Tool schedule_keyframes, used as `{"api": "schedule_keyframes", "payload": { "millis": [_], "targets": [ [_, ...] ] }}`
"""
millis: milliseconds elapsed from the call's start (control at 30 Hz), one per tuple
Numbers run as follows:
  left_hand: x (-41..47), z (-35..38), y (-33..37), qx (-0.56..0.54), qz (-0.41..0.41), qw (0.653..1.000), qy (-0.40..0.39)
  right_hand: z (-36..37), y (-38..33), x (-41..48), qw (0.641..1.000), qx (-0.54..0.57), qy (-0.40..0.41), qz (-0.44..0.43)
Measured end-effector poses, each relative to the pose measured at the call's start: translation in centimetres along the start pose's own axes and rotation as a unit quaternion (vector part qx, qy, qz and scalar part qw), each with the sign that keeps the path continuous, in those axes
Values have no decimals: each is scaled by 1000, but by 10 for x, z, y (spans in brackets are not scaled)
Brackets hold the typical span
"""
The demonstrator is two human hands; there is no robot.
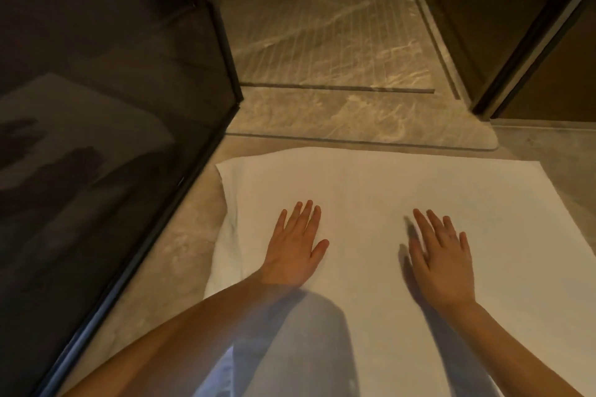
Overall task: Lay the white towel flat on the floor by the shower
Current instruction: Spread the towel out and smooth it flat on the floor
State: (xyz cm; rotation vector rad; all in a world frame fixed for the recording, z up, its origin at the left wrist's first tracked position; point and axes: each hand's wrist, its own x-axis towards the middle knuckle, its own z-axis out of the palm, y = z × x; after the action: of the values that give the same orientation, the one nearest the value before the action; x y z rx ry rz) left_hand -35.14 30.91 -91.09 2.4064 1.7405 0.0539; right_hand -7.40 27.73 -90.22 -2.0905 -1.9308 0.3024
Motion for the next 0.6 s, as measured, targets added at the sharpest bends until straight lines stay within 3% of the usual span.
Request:
{"api": "schedule_keyframes", "payload": {
  "millis": [200, 333, 467, 533, 600],
  "targets": [
    [31, -29, -64, -10, -106, 994, 12, 43, -141, 54, 991, 28, -22, -126],
    [41, -38, -102, 83, -62, 994, -16, 72, -191, 86, 984, -4, -63, -167],
    [42, -36, -127, 58, -67, 994, -64, 93, -199, 105, 982, -46, -94, -154],
    [43, -38, -141, 37, -66, 997, -35, 103, -193, 105, 981, -52, -109, -155],
    [49, -44, -158, 43, -74, 995, 46, 110, -188, 104, 980, -55, -104, -158]
  ]
}}
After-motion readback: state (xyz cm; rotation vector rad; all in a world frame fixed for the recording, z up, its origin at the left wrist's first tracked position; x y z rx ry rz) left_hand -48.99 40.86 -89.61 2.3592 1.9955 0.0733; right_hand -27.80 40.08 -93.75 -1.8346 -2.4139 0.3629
